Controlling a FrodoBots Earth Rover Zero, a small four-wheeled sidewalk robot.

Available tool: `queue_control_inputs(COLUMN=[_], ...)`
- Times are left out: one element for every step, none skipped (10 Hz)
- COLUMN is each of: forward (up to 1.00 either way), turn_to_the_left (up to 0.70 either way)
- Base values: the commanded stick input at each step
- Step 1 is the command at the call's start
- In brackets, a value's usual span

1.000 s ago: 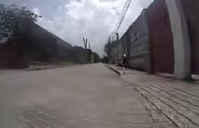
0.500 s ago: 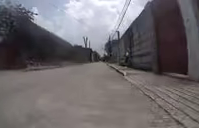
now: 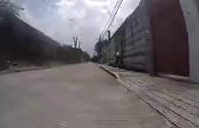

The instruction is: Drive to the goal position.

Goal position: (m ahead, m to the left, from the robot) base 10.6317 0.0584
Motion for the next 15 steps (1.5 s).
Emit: queue_control_inputs(forward=[1.0,1.0,1.0,1.0,1.0,1.0,1.0,1.0,1.0,1.0,1.0,1.0,1.0,1.0,1.0], turn_to_the_left=[0.0,0.0,0.0,0.0,-0.02,-0.04,-0.04,-0.04,-0.03,-0.08,-0.33,-0.4,-0.38,-0.3,0.0])
